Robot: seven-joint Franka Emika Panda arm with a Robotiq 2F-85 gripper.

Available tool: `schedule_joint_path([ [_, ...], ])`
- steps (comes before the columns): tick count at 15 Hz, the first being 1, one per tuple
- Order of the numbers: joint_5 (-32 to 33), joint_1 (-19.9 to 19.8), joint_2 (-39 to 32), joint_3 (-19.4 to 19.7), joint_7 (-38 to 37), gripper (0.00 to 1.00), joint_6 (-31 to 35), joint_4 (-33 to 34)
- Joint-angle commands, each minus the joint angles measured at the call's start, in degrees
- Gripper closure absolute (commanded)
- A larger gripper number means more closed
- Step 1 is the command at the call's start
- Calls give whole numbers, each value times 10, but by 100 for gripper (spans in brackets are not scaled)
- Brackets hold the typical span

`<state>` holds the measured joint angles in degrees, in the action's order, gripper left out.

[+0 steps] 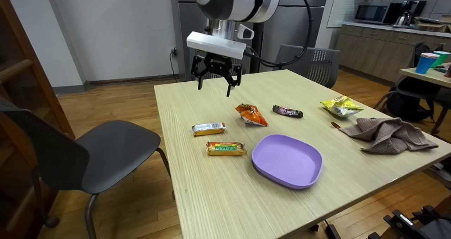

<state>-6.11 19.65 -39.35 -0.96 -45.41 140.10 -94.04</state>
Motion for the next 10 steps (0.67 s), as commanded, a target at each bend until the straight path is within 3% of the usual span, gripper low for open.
schedule_joint_path([
  [1,3,6,-31,5,-35,0,-16,35],
  [9,-6,-1,-77,0,-53,0,-22,74],
  [10,0,-1,-63,0,-40,0,-2,44],
])
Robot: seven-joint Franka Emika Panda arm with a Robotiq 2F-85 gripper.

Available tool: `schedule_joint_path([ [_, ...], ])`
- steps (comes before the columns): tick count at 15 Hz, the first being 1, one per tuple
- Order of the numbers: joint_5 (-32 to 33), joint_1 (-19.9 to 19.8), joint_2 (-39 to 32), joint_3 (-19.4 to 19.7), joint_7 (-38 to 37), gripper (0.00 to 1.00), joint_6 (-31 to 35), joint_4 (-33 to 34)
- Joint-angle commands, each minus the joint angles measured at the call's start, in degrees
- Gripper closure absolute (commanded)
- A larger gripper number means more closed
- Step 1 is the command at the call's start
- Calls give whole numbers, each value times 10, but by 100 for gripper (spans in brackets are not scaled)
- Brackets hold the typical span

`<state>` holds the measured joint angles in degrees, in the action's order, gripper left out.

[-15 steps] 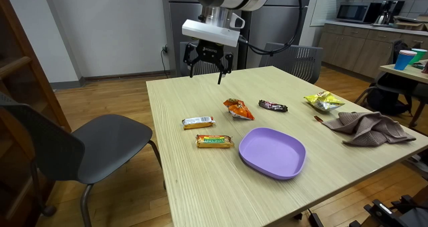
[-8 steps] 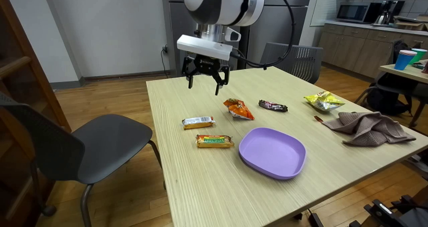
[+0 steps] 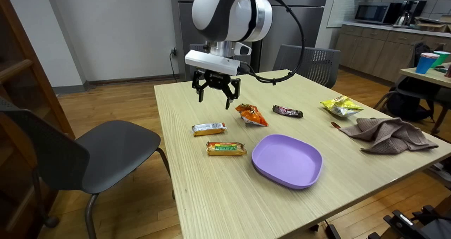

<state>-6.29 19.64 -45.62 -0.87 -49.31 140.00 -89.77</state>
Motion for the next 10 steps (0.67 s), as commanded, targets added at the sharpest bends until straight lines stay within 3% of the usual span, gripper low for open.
schedule_joint_path([
  [1,1,-1,-3,-1,-1,0,-1,3],
  [10,-3,-2,-7,-1,-6,0,-5,6],
])
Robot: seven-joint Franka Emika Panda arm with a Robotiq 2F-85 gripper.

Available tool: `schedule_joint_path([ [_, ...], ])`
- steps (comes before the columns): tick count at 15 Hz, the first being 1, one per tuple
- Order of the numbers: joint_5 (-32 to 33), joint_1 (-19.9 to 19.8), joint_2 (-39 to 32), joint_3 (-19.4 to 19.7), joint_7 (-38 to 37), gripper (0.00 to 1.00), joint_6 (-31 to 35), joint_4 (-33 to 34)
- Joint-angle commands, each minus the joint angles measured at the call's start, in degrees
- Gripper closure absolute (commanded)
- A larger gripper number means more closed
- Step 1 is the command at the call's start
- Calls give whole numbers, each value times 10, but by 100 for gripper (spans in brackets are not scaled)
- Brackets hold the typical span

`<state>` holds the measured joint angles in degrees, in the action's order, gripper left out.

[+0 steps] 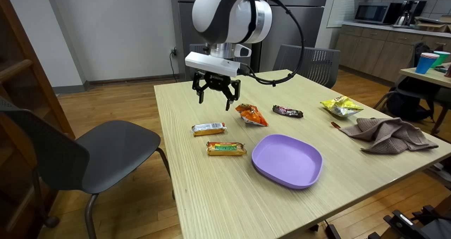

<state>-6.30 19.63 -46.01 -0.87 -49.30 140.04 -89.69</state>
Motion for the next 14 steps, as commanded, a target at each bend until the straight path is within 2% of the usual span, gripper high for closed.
schedule_joint_path([
  [1,-4,-3,-6,-2,-7,0,-4,7],
  [9,-19,-7,-56,-5,-14,0,-11,45],
  [14,-28,-3,-91,0,-49,0,-13,82],
])
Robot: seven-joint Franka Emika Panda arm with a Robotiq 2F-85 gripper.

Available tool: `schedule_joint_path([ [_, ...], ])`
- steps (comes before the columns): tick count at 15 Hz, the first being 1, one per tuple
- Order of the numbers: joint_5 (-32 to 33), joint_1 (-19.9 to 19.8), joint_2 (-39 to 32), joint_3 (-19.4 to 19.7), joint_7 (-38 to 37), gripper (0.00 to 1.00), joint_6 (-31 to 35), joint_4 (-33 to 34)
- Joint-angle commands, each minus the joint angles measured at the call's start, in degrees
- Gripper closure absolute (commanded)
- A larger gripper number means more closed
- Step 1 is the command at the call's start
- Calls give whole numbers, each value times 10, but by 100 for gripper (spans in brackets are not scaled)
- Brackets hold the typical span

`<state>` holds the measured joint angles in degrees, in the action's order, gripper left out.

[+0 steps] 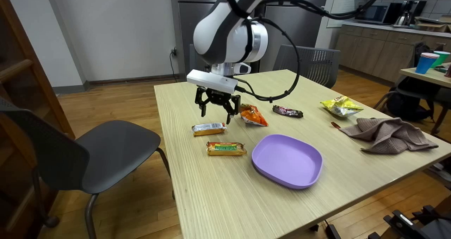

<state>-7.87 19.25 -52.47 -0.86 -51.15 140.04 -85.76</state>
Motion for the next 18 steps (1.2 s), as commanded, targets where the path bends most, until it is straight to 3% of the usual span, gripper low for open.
schedule_joint_path([
  [1,-13,2,-32,0,-39,0,-14,50],
  [18,-22,-1,-100,-16,-100,0,-28,133],
])
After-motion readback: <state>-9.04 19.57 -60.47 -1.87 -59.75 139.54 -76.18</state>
